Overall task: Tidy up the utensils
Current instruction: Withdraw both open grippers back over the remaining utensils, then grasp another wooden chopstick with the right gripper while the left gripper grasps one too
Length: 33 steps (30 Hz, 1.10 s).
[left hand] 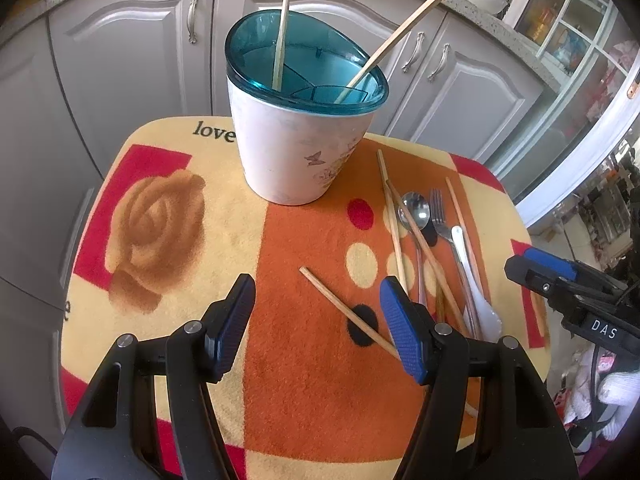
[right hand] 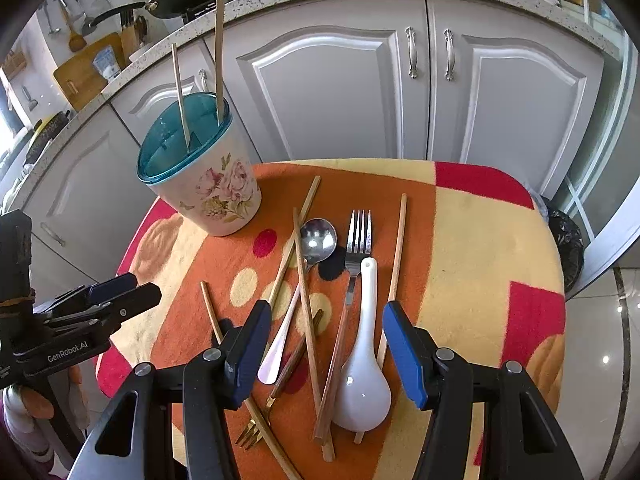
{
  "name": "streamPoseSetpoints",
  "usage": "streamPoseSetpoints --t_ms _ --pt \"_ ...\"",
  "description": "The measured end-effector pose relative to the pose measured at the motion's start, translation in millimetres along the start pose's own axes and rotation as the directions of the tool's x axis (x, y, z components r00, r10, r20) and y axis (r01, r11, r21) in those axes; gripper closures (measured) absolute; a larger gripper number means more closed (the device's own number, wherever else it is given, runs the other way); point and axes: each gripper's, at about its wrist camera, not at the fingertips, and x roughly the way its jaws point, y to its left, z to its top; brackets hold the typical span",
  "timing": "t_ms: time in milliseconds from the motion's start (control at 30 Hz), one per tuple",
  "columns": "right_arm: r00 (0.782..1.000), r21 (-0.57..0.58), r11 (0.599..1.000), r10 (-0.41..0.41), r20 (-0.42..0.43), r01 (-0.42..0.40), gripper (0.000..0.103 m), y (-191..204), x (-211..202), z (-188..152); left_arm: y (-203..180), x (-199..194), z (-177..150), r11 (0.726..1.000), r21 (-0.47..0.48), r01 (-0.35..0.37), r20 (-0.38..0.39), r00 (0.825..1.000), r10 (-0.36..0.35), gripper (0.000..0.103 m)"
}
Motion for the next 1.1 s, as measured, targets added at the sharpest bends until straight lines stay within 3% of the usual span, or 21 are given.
streamPoseSetpoints --t_ms 233,400,533,867,1100 --pt "1.0 -0.011 1.0 0.005 -0.024 -0.006 0.046 3.8 8.9 0.4 1.0 5.2 -1.1 1.0 -0.007 0.006 -0.014 1.0 -0.006 0.038" --pt "0.998 -0.026 0.999 0.038 -0.05 -0.039 0.046 10.4 20.6 5.0 11.3 15.0 -4.5 0.997 -0.063 0.041 -0.062 0.997 -0.045 0.038" --pt "0.995 -0.06 0.996 0.061 -0.08 -0.066 0.063 19.7 38.3 14.1 16.6 22.1 -8.1 0.994 -0.092 0.066 -0.096 0.993 -0.075 0.039" --pt "0.977 -0.117 0.99 0.055 -0.206 -0.08 0.08 27.7 94.7 36.9 18.7 39.1 -8.0 0.991 -0.119 0.068 -0.146 0.986 -0.085 0.039" --pt "0.973 -0.115 0.99 0.057 -0.224 -0.084 0.097 22.0 112.7 43.6 10.2 52.8 -6.3 0.993 -0.106 0.054 -0.167 0.983 -0.071 0.039"
